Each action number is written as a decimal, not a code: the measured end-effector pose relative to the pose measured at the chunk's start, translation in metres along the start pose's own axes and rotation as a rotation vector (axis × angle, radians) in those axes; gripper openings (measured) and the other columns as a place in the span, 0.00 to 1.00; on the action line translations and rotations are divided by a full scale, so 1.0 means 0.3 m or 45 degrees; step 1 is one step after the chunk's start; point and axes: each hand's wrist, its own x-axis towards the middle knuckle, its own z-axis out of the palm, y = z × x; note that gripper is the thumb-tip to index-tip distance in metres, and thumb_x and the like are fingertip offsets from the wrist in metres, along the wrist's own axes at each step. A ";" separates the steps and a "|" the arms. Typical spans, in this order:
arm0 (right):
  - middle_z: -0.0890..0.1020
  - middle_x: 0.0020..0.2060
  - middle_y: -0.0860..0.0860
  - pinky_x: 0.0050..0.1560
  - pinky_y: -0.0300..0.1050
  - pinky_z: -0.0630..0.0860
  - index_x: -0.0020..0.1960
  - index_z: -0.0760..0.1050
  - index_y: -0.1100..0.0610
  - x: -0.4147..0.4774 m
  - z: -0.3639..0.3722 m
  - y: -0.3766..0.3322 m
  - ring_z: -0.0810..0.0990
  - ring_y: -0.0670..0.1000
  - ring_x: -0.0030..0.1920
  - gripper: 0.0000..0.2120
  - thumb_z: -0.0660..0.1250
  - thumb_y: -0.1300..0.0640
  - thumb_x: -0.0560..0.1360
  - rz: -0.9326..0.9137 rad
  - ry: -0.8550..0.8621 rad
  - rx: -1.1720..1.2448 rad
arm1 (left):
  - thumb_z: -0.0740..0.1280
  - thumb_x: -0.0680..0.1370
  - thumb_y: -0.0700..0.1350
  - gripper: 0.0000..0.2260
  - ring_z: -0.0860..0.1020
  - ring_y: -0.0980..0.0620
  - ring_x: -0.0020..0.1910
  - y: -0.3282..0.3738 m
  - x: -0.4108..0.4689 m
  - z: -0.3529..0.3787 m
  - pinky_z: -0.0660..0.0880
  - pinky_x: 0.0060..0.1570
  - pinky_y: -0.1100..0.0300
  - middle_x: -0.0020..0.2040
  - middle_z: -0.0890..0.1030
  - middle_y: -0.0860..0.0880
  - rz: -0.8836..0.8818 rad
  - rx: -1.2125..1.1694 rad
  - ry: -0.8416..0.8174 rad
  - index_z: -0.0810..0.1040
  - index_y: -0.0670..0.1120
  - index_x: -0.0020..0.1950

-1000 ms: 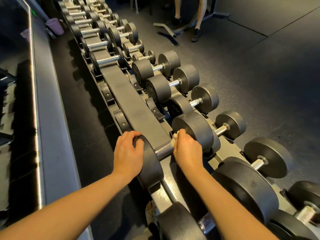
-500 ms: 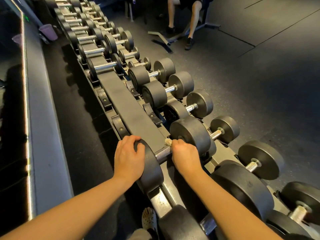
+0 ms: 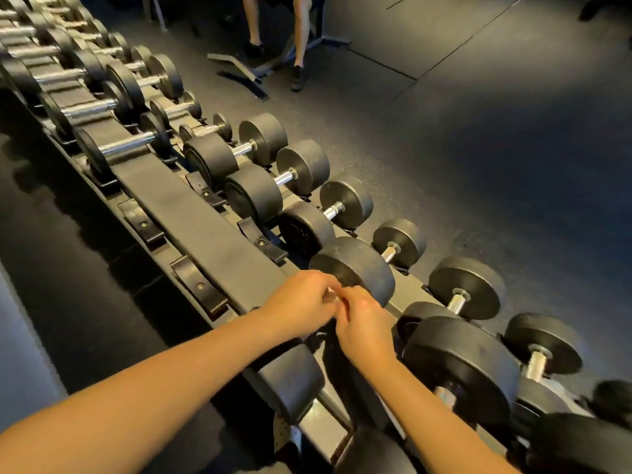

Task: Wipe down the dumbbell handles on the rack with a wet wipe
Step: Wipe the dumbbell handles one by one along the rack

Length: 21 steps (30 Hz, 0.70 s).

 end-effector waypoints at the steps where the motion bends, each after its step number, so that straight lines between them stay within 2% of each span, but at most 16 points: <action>1: 0.82 0.56 0.49 0.57 0.45 0.77 0.64 0.80 0.50 -0.001 -0.005 -0.007 0.81 0.52 0.56 0.12 0.64 0.56 0.82 0.037 -0.014 0.055 | 0.71 0.78 0.49 0.05 0.79 0.54 0.43 0.012 0.029 0.012 0.66 0.36 0.65 0.44 0.82 0.52 0.008 0.027 -0.024 0.85 0.52 0.52; 3: 0.83 0.58 0.49 0.62 0.46 0.77 0.65 0.79 0.50 -0.009 -0.025 -0.010 0.80 0.50 0.58 0.14 0.64 0.59 0.82 0.113 0.013 0.144 | 0.71 0.78 0.49 0.06 0.79 0.49 0.40 0.019 0.075 0.027 0.66 0.35 0.61 0.37 0.79 0.50 0.001 0.157 -0.060 0.84 0.47 0.45; 5: 0.84 0.56 0.49 0.62 0.45 0.78 0.64 0.80 0.53 -0.016 -0.054 -0.001 0.81 0.49 0.56 0.14 0.63 0.61 0.82 0.159 0.083 0.189 | 0.71 0.78 0.47 0.10 0.80 0.45 0.41 0.014 0.109 0.033 0.67 0.36 0.57 0.35 0.75 0.48 -0.001 0.275 -0.070 0.78 0.44 0.40; 8: 0.84 0.51 0.48 0.54 0.41 0.78 0.60 0.80 0.53 -0.007 -0.107 0.026 0.80 0.46 0.50 0.11 0.64 0.60 0.81 0.125 0.298 0.138 | 0.75 0.75 0.49 0.10 0.75 0.48 0.36 -0.003 0.149 0.045 0.65 0.34 0.60 0.37 0.77 0.48 -0.007 0.265 -0.108 0.77 0.46 0.40; 10: 0.82 0.51 0.48 0.52 0.43 0.77 0.59 0.79 0.53 0.030 -0.141 0.036 0.80 0.48 0.52 0.09 0.65 0.60 0.80 0.047 0.453 0.068 | 0.77 0.74 0.51 0.11 0.75 0.49 0.37 -0.014 0.162 0.054 0.65 0.34 0.60 0.36 0.77 0.49 -0.062 0.189 -0.092 0.79 0.46 0.42; 12: 0.79 0.57 0.49 0.56 0.46 0.76 0.63 0.77 0.54 0.098 -0.147 0.046 0.77 0.50 0.59 0.12 0.65 0.56 0.80 0.002 0.475 0.021 | 0.79 0.71 0.53 0.14 0.79 0.48 0.38 -0.029 0.196 0.068 0.68 0.35 0.58 0.37 0.80 0.48 -0.162 0.043 -0.067 0.81 0.45 0.41; 15: 0.75 0.68 0.51 0.66 0.47 0.69 0.72 0.71 0.54 0.208 -0.099 0.045 0.71 0.51 0.69 0.19 0.61 0.50 0.84 0.085 0.273 0.157 | 0.81 0.67 0.55 0.17 0.80 0.48 0.38 -0.058 0.234 0.079 0.67 0.31 0.59 0.33 0.79 0.49 -0.366 -0.159 -0.141 0.78 0.46 0.35; 17: 0.77 0.66 0.51 0.64 0.47 0.70 0.71 0.71 0.53 0.249 -0.052 0.056 0.74 0.53 0.67 0.18 0.57 0.49 0.85 0.109 0.246 0.144 | 0.83 0.65 0.55 0.18 0.82 0.49 0.42 -0.082 0.248 0.074 0.71 0.35 0.59 0.39 0.83 0.48 -0.506 -0.330 -0.194 0.83 0.44 0.42; 19: 0.79 0.63 0.51 0.60 0.48 0.72 0.69 0.73 0.52 0.257 -0.029 0.069 0.77 0.52 0.63 0.16 0.55 0.49 0.85 0.092 0.272 0.081 | 0.83 0.67 0.50 0.19 0.83 0.49 0.43 -0.118 0.256 0.069 0.77 0.39 0.59 0.44 0.85 0.46 -0.687 -0.719 -0.292 0.84 0.42 0.51; 21: 0.79 0.63 0.50 0.56 0.45 0.70 0.69 0.73 0.52 0.254 -0.023 0.081 0.77 0.52 0.62 0.16 0.55 0.50 0.85 0.076 0.298 0.063 | 0.80 0.72 0.45 0.18 0.84 0.50 0.43 -0.155 0.253 0.056 0.82 0.40 0.61 0.49 0.86 0.42 -0.841 -1.169 -0.578 0.84 0.38 0.58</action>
